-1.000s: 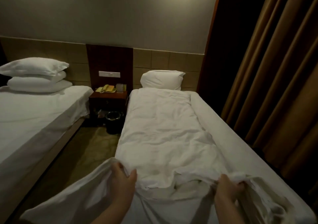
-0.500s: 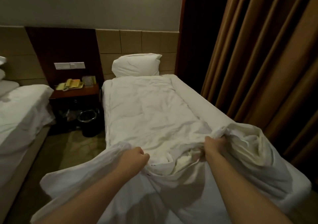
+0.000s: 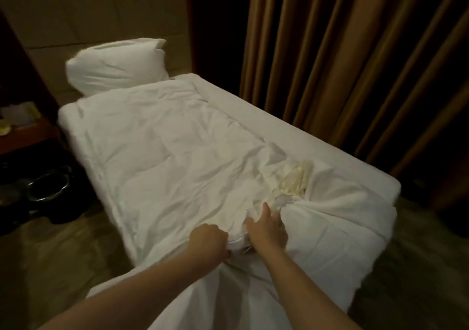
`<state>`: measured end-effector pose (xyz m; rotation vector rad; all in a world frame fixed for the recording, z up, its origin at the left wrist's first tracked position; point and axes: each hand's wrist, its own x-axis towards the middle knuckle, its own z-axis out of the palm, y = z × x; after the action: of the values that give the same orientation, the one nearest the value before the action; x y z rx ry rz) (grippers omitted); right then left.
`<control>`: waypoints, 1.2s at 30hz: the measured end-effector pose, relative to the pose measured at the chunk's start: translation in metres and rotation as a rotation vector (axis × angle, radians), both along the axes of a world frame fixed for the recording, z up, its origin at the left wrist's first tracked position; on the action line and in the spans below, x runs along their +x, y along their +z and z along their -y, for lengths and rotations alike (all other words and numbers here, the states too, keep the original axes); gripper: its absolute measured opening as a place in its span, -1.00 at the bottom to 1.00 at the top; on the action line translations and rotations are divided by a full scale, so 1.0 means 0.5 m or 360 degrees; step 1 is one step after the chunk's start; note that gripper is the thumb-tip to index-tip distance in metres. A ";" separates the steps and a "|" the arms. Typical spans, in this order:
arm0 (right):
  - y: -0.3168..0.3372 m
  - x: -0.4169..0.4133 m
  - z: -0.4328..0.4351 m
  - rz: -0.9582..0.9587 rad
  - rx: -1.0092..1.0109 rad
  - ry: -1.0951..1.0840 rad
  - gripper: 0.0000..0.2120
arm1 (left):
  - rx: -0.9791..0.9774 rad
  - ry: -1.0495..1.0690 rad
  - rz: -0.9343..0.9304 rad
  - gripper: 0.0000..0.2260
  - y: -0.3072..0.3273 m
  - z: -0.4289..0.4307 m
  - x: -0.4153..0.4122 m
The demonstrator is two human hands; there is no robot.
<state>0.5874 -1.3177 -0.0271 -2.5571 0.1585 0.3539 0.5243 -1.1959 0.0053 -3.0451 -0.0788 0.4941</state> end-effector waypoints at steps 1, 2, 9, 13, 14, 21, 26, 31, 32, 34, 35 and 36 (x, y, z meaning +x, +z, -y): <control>0.008 -0.002 -0.019 -0.0077 -0.0050 -0.0138 -0.30 | -0.0036 -0.0120 0.0064 -0.69 -0.005 -0.010 0.005; 0.019 0.001 -0.040 -0.0200 -0.0051 -0.0253 -0.22 | -0.0110 -0.0230 0.0116 -0.71 -0.008 -0.019 0.006; 0.059 -0.013 -0.143 -0.0788 -0.0528 -0.0427 0.13 | -0.0812 -0.0552 -0.0219 -0.70 -0.008 -0.064 -0.045; 0.032 -0.045 -0.130 -0.0656 -0.0574 -0.0646 -0.28 | -0.0971 -0.0726 -0.0260 -0.68 -0.008 -0.077 -0.063; 0.023 -0.045 -0.123 -0.0580 -0.0532 -0.0674 -0.35 | -0.0981 -0.0746 -0.0251 -0.68 -0.010 -0.080 -0.063; 0.034 0.002 -0.116 -0.0598 -0.0838 -0.0637 -0.28 | -0.0968 -0.0884 -0.0316 -0.69 -0.021 -0.094 -0.010; -0.001 0.144 -0.124 -0.0485 -0.0801 -0.0456 -0.41 | -0.0940 -0.0850 -0.0417 -0.71 -0.010 -0.172 0.114; 0.070 0.325 -0.224 -0.0386 -0.0744 -0.0393 -0.25 | -0.0983 -0.0669 -0.0222 -0.75 0.014 -0.303 0.265; 0.086 0.356 -0.246 -0.0352 -0.0713 -0.0417 -0.27 | -0.0984 -0.0644 -0.0202 -0.75 0.020 -0.326 0.295; 0.116 0.414 -0.292 -0.0278 -0.0617 -0.0490 -0.32 | -0.0959 -0.0612 -0.0154 -0.75 0.035 -0.378 0.357; 0.132 0.443 -0.317 -0.0227 -0.0571 -0.0542 -0.34 | -0.0928 -0.0614 -0.0124 -0.74 0.043 -0.409 0.387; 0.149 0.467 -0.347 -0.0189 -0.0521 -0.0605 -0.36 | -0.0907 -0.0617 -0.0088 -0.74 0.049 -0.442 0.419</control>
<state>0.8211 -1.1443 0.0474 -2.7419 0.7926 0.3541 0.7338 -0.9747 0.0296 -3.4358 0.7669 0.6579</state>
